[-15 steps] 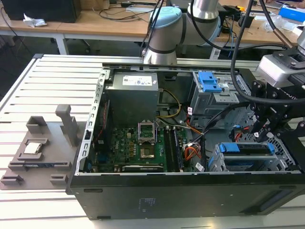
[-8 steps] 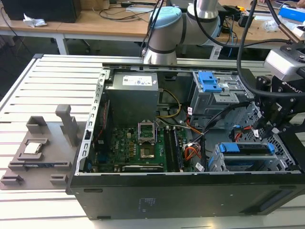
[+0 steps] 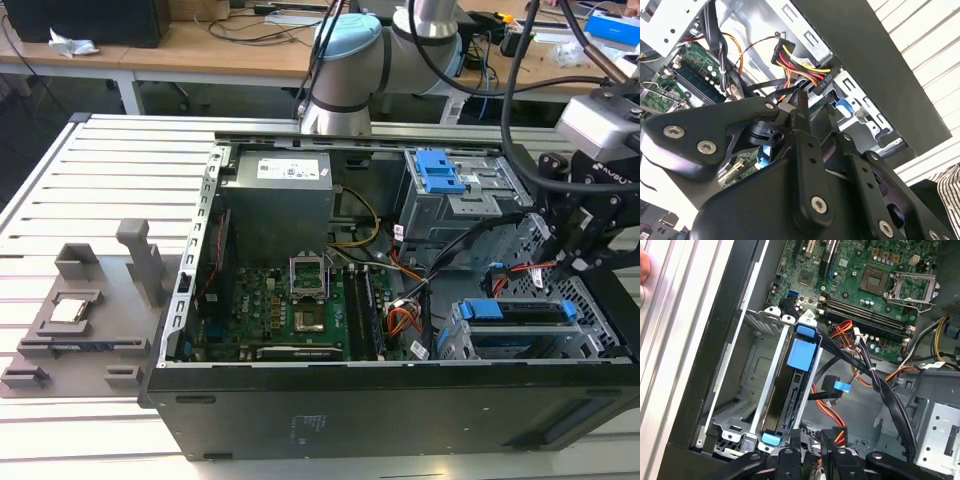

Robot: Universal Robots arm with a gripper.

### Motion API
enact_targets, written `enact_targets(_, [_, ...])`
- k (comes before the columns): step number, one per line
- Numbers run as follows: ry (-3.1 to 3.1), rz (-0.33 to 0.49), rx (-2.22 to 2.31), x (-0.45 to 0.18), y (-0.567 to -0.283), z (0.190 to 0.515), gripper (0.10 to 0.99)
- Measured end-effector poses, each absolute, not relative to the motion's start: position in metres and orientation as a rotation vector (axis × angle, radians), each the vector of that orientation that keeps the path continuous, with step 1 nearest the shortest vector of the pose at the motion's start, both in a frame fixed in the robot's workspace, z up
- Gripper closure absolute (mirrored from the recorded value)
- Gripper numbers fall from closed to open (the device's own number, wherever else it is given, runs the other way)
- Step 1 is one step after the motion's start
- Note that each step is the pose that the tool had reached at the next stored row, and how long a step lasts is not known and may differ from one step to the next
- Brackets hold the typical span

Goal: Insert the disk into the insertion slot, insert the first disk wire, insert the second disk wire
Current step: 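Insert the first disk wire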

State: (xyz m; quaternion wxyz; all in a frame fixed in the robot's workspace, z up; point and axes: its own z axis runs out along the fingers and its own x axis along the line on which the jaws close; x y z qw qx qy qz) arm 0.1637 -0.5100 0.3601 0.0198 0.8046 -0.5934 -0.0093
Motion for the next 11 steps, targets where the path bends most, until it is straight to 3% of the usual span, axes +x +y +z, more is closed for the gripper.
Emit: enact_targets(11, [-1.801,-0.003,2.496,0.179,-0.501,0.359,0.784])
